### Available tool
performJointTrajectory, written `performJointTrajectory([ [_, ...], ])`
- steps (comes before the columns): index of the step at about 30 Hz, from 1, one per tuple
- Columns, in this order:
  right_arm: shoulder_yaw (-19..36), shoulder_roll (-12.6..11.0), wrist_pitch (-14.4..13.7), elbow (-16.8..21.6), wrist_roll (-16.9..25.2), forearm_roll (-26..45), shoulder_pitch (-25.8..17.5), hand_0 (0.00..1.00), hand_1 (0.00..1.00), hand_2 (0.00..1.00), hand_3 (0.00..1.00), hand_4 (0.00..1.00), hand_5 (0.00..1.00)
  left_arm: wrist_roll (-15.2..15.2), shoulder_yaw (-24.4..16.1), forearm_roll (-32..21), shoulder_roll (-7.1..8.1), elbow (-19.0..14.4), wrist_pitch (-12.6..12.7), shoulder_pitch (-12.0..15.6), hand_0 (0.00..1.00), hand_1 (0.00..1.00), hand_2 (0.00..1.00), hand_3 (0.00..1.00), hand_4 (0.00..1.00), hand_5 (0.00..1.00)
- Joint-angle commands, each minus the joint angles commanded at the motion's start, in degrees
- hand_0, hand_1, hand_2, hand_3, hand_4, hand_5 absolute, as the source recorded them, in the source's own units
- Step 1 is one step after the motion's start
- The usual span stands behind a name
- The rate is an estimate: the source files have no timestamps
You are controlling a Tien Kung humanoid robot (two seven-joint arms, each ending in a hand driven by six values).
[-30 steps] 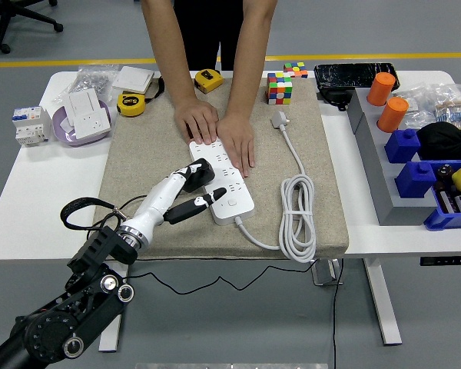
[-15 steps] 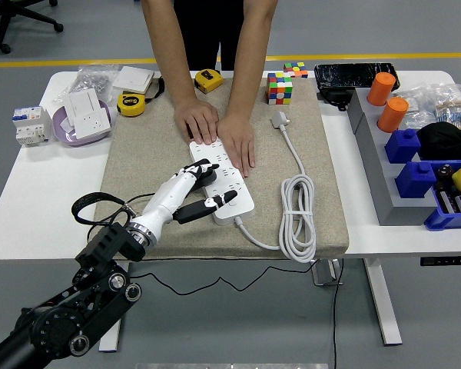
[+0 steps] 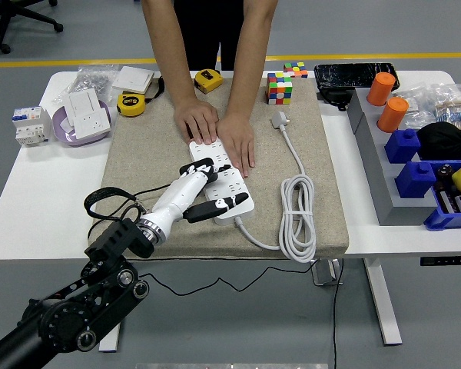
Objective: Pick up the plug,place it near the board,insert it into the board,press the button
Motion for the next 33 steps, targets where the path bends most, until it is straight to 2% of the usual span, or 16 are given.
performJointTrajectory([
  [12, -0.3, 0.0, 0.1, 0.0, -0.1, -0.1, -0.1, 0.824, 0.725, 0.701, 0.639, 0.942, 0.609, -0.9, 2.6, 0.7, -0.94, 0.1, 0.9, -2.1, 0.998, 0.973, 0.91, 0.901, 0.998, 0.998],
  [16, -0.4, -0.1, 0.1, 0.0, 0.0, 0.0, 0.0, 0.824, 0.725, 0.701, 0.638, 0.942, 0.609, -4.2, 4.9, -0.2, -0.88, 0.3, 3.1, -3.2, 0.998, 0.963, 0.891, 0.879, 0.998, 0.998],
  [19, -0.4, -0.1, 0.1, 0.0, -0.1, 0.0, 0.1, 0.824, 0.725, 0.701, 0.638, 0.942, 0.609, -6.3, 7.2, -3.9, -0.53, -0.8, 2.8, -4.1, 0.998, 0.963, 0.891, 0.879, 0.998, 0.998],
  [20, -0.4, -0.1, 0.1, 0.0, -0.1, 0.0, 0.2, 0.824, 0.725, 0.702, 0.638, 0.943, 0.61, -6.2, 7.7, -5.3, -0.45, -1.2, 2.2, -4.3, 0.781, 0.734, 0.715, 0.777, 0.998, 0.936],
  [22, -0.3, -0.2, 0.1, 0.0, -0.1, 0.0, 0.2, 0.824, 0.725, 0.702, 0.638, 0.943, 0.61, -4.0, 8.5, -7.5, -0.39, -2.3, -0.6, -4.6, 0.781, 0.734, 0.715, 0.777, 0.998, 0.936],
  [25, -0.2, -0.2, 0.1, 0.0, -0.1, 0.0, 0.1, 0.824, 0.725, 0.702, 0.638, 0.943, 0.61, 0.3, 8.2, -5.8, -0.31, -3.0, -4.5, -4.6, 0.781, 0.734, 0.715, 0.777, 0.998, 0.936],
  [26, -0.2, -0.1, 0.1, 0.0, -0.1, 0.0, 0.1, 0.823, 0.725, 0.702, 0.638, 0.943, 0.61, 2.0, 8.0, -4.4, -0.23, -3.2, -5.1, -4.5, 0.201, 0.061, 0.184, 0.79, 0.826, 0.576],
  [27, 0.0, -0.1, 0.1, 0.0, -0.1, -0.1, 0.1, 0.823, 0.725, 0.702, 0.638, 0.943, 0.61, 3.5, 7.7, -3.2, -0.16, -3.4, -5.7, -4.4, 0.201, 0.061, 0.184, 0.79, 0.826, 0.576],
  [31, 0.2, 0.0, 0.0, 0.0, 0.0, -0.1, 0.0, 0.823, 0.725, 0.702, 0.638, 0.943, 0.61, 13.2, 3.4, 6.3, 0.73, -8.6, -15.2, -1.9, 0.201, 0.061, 0.184, 0.79, 0.826, 0.576],
  [32, 0.5, 0.0, 0.0, 0.0, -0.1, -0.3, -0.1, 0.823, 0.725, 0.701, 0.638, 0.942, 0.61, 15.8, 2.6, 8.1, 1.21, -10.2, -17.6, -1.3, 0.175, 0.048, 0.167, 0.919, 0.777, 0.562],
  [33, 0.7, 0.0, 0.1, 0.0, -0.1, -0.5, -0.2, 0.823, 0.725, 0.701, 0.638, 0.942, 0.61, 18.0, 2.2, 8.8, 1.47, -11.1, -19.5, -0.9, 0.175, 0.048, 0.167, 0.919, 0.777, 0.562],
])
